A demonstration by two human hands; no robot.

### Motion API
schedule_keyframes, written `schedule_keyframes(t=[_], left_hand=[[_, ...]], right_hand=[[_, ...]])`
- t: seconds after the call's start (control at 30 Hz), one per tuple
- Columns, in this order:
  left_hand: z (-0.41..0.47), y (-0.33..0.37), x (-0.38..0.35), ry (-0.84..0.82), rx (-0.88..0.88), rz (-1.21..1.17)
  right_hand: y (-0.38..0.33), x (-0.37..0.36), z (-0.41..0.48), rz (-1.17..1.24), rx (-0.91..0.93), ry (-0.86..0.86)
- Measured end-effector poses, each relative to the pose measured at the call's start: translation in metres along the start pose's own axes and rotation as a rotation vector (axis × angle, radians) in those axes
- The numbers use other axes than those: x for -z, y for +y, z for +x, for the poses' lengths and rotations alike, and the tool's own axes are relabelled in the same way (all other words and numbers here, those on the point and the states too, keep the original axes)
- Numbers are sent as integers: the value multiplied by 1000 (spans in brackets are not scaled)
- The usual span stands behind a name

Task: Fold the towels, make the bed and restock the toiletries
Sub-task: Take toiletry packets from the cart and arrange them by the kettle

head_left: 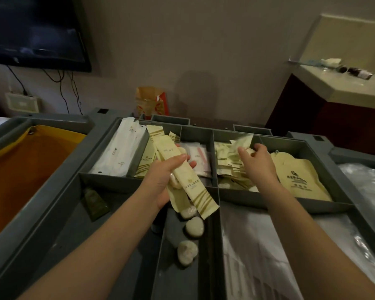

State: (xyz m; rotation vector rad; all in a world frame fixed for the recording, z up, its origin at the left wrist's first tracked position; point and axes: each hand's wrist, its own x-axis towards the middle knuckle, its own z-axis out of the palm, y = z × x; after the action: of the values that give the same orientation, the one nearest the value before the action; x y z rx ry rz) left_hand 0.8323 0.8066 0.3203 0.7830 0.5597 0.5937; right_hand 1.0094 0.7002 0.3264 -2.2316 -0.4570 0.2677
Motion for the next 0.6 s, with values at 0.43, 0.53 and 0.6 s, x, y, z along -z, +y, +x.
schedule_keyframes(t=[0.43,0.53,0.6], left_hand=[[-7,28,17,130,-25,98],[-12,45,44,189,-31,63],[-15,58,63,246,-42,43]], right_hand=[[-58,-49,-87,62,336,-467],[-75,-72,-78,148,296,-361],[-88,-89,-66,214,211,-324]])
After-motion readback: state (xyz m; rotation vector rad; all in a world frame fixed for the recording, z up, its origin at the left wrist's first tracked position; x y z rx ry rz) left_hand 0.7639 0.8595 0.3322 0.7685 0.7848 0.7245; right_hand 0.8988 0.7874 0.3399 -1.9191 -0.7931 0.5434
